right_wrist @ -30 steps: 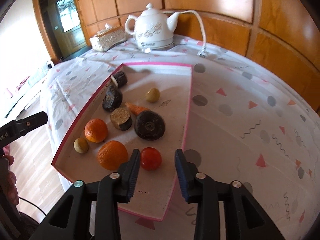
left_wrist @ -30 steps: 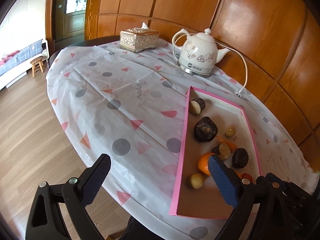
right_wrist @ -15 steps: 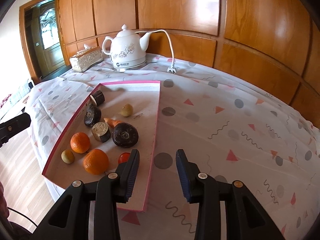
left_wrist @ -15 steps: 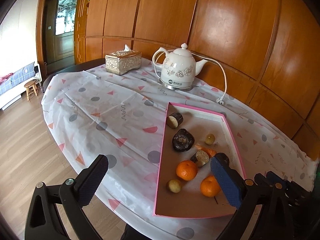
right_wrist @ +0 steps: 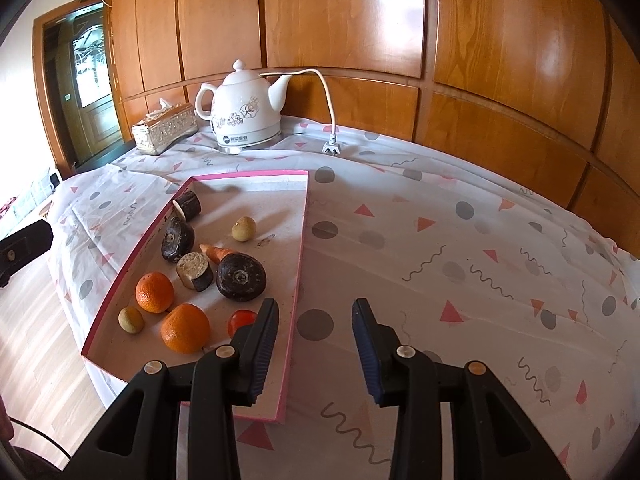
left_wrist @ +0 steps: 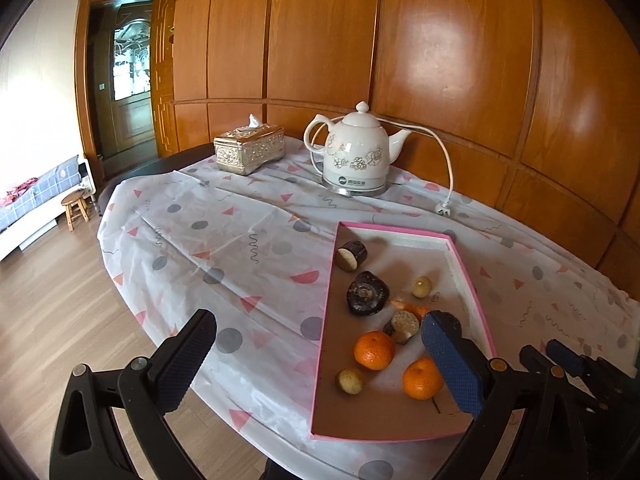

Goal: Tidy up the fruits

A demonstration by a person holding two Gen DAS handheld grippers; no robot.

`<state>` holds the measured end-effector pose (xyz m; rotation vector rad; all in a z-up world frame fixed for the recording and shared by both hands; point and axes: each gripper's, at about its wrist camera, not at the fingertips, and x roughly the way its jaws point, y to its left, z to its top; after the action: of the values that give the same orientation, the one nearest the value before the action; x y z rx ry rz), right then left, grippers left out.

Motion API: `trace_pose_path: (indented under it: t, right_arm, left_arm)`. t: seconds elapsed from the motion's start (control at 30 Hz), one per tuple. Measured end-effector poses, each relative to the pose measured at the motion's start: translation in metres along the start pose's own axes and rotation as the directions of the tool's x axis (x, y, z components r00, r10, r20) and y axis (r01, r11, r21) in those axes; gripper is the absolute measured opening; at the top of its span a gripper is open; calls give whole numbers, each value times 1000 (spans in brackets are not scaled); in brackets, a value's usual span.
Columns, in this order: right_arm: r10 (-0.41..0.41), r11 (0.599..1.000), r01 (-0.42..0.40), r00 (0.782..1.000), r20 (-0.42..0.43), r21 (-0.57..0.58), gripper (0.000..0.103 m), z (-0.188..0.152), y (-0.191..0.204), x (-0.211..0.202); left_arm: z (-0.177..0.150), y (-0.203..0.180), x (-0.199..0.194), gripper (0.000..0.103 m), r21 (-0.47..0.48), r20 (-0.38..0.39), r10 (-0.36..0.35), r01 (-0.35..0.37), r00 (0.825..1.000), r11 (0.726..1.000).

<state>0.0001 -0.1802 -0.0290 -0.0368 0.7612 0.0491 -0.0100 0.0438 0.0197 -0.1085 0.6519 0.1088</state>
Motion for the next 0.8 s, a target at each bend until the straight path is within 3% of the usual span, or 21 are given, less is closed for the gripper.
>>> trace_pose_path:
  t: [0.33,0.8]
  right_arm:
    - [0,1000,0,1000,11,-13,38,0,4,-2]
    - [1,1000,-1,1000,16,-20,39,1,7,-4]
  left_arm:
    - [-3,2,-3,103,-7,31,27,-27,999,1000]
    - [-6,4,2,103,-15,5,13,-13,1000,1000]
